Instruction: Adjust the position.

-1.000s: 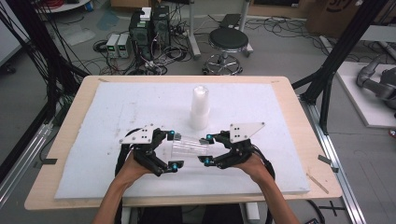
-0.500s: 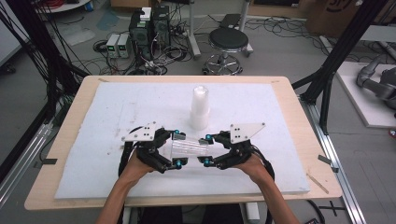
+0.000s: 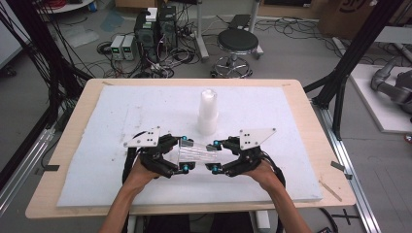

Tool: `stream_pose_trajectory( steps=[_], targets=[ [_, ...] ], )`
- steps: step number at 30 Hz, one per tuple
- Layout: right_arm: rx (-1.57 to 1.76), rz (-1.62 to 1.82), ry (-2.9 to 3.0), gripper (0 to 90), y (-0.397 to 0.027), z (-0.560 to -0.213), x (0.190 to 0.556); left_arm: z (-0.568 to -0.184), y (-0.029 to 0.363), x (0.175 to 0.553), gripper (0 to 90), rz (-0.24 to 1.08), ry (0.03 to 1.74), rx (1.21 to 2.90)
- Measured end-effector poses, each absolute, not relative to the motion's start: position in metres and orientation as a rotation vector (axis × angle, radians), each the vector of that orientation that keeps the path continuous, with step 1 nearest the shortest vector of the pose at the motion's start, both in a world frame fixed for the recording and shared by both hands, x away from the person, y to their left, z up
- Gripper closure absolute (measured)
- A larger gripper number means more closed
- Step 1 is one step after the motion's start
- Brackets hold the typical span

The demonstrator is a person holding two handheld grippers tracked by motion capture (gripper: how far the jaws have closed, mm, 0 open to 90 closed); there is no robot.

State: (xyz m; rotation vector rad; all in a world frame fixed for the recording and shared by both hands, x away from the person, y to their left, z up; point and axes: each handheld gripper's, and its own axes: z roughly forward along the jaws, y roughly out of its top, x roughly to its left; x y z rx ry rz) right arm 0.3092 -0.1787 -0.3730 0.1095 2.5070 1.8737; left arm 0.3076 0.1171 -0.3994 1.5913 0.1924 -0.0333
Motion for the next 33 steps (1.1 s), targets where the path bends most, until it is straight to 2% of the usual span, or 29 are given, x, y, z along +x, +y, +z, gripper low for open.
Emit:
stream_pose_trajectory(
  steps=[33],
  targets=[
    [0.075, 1.877, 2.526, 42.3, -0.1784, -0.3752, 0.3096, -0.3997, 0.1173, 0.3074, 25.9, -0.06, 0.176, 1.61]
  ],
)
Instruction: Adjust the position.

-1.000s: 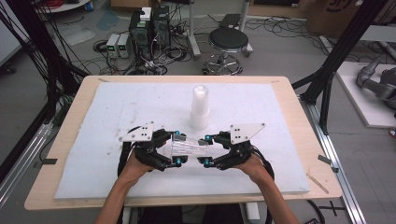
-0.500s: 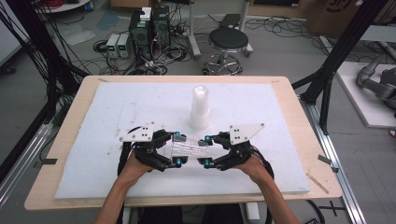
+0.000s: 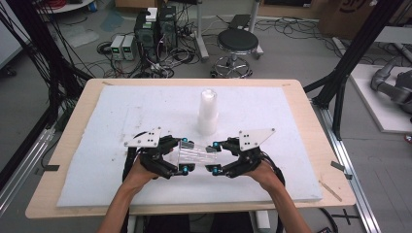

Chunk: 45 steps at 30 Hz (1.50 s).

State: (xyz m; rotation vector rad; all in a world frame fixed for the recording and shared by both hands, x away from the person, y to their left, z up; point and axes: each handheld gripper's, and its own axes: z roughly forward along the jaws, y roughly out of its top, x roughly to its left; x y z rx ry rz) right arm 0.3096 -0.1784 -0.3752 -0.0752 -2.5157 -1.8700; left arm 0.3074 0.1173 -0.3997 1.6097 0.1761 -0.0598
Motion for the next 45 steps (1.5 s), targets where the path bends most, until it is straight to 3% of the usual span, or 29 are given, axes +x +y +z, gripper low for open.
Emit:
stream_pose_trajectory(
  steps=[8, 13, 22, 45],
  targets=[
    [-0.087, -1.853, -2.518, 39.6, -0.178, -0.376, 0.31, -0.4, 0.117, 0.307, 27.2, -0.058, 0.182, 1.613],
    [-0.115, -1.837, -2.528, 25.9, -0.175, -0.376, 0.31, -0.4, 0.117, 0.307, 27.2, -0.056, 0.183, 1.621],
    [-0.178, -1.829, -2.552, 16.1, -0.176, -0.376, 0.308, -0.396, 0.123, 0.307, 27.1, -0.029, 0.196, 1.653],
    [-0.736, -1.951, -2.748, 16.1, -0.223, -0.398, 0.297, -0.344, 0.145, 0.329, 26.7, 0.127, 0.232, 2.118]
  ],
)
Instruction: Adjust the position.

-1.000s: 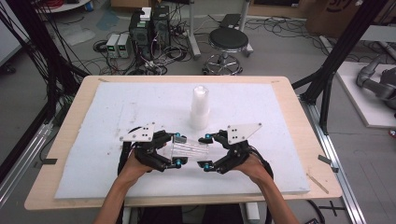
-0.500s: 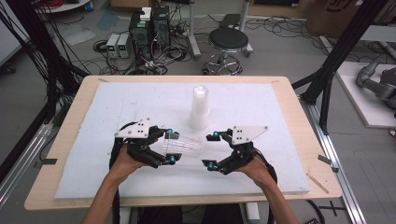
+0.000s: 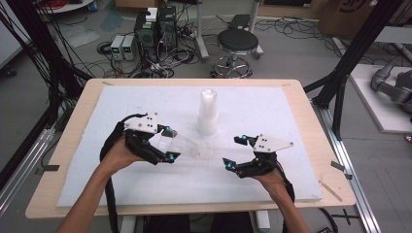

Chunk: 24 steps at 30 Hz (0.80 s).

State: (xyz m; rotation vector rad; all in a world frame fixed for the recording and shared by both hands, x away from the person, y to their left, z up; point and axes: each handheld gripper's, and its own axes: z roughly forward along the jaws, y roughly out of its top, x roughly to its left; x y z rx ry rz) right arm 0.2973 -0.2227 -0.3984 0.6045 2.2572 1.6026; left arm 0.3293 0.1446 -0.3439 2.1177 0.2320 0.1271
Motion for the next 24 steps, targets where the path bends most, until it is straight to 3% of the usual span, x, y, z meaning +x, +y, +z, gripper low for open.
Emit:
stream_pose_trajectory(
  steps=[16, 24],
  targets=[
    [0.945, 1.336, 2.053, 16.1, -0.264, -0.439, 0.291, -0.315, 0.12, 0.355, 26.7, 0.144, 0.141, 2.515],
    [1.049, 1.307, 2.004, 16.1, -0.281, -0.448, 0.291, -0.318, 0.118, 0.36, 26.7, 0.149, 0.153, 2.575]
  ],
)
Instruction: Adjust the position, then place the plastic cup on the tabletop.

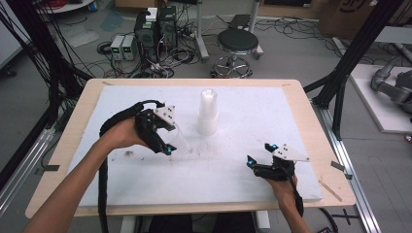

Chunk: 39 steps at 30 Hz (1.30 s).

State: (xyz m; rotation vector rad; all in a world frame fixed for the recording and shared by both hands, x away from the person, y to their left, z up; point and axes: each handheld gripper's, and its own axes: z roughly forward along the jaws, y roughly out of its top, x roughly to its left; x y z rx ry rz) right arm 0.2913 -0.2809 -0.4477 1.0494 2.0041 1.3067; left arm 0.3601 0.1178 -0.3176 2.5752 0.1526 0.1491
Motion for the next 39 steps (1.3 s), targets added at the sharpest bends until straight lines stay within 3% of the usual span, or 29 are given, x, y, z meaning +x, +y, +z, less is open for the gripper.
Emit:
stream_pose_trajectory(
  steps=[15, 39],
  targets=[
    [1.059, 1.298, 1.997, 16.1, -0.284, -0.452, 0.292, -0.322, 0.108, 0.373, 26.8, 0.134, 0.15, 2.666],
    [1.073, 1.287, 2.01, 16.1, -0.283, -0.452, 0.293, -0.324, 0.104, 0.374, 26.8, 0.141, 0.157, 2.676]
  ],
)
